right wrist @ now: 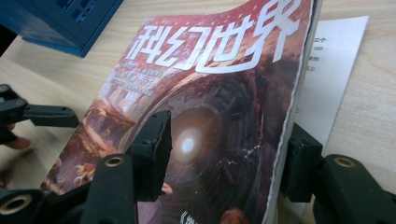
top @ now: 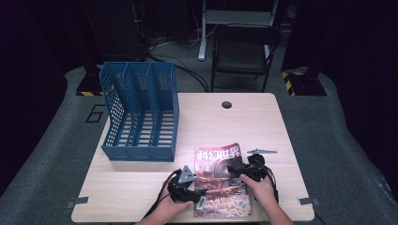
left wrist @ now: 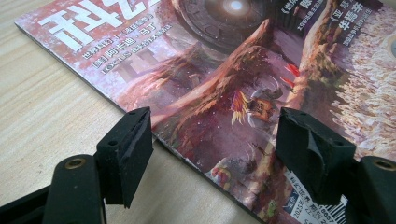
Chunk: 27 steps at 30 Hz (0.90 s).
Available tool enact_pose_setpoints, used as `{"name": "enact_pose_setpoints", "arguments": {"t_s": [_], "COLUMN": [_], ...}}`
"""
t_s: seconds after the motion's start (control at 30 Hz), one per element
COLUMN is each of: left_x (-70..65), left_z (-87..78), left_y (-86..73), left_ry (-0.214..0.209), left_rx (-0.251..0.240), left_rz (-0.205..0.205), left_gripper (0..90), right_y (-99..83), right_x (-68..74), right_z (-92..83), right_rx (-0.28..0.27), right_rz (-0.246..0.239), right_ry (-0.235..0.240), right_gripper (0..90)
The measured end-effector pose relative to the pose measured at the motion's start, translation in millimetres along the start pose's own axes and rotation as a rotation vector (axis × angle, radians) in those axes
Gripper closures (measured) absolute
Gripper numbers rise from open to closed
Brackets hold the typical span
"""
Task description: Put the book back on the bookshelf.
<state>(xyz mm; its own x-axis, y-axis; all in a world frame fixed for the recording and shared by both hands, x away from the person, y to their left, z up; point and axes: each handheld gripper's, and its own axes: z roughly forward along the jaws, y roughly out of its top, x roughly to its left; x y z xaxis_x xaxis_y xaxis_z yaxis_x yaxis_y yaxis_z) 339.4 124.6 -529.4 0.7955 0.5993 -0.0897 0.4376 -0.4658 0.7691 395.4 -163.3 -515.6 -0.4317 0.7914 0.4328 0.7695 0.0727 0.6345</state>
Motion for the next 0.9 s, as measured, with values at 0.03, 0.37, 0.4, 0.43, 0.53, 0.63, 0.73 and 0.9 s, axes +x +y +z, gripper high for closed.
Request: {"name": "enact_pose_setpoints", "arguments": {"t_s": [0.03, 0.37, 0.4, 0.43, 0.53, 0.63, 0.73, 0.9], "left_x": [0.0, 0.3, 0.3, 0.3, 0.3, 0.8, 0.6, 1.1], "left_z": [0.0, 0.1, 0.0, 0.0, 0.1, -0.4, 0.1, -0.2], "left_y": [0.0, 0.2, 0.2, 0.2, 0.2, 0.5, 0.4, 0.5], "left_ry": [0.000, -0.001, -0.001, -0.001, -0.001, -0.009, -0.004, -0.012], "left_rx": [0.000, 0.001, 0.001, 0.001, 0.001, 0.007, 0.004, 0.006], "left_rz": [0.000, 0.000, 0.000, 0.000, 0.000, 0.002, -0.004, -0.003], "left_gripper": [27.6, 27.7, 27.7, 27.7, 27.7, 27.7, 27.6, 27.6], "right_y": [0.0, -2.7, -2.8, -2.7, -2.3, -2.1, -2.1, -1.0], "right_x": [0.0, 3.0, 3.9, 3.8, 2.0, 1.1, 0.3, -0.7], "right_z": [0.0, -1.3, -0.9, -0.8, -0.9, -1.8, -2.4, -4.6], "right_rx": [0.000, 0.063, 0.066, 0.068, 0.066, 0.065, 0.069, 0.057], "right_rz": [0.000, -0.030, -0.027, -0.028, -0.022, -0.014, -0.022, -0.024], "right_ry": [0.000, 0.047, 0.045, 0.045, 0.056, 0.065, 0.065, 0.086], "right_gripper": [44.0, 49.8, 50.8, 51.7, 55.5, 60.5, 65.2, 73.1]}}
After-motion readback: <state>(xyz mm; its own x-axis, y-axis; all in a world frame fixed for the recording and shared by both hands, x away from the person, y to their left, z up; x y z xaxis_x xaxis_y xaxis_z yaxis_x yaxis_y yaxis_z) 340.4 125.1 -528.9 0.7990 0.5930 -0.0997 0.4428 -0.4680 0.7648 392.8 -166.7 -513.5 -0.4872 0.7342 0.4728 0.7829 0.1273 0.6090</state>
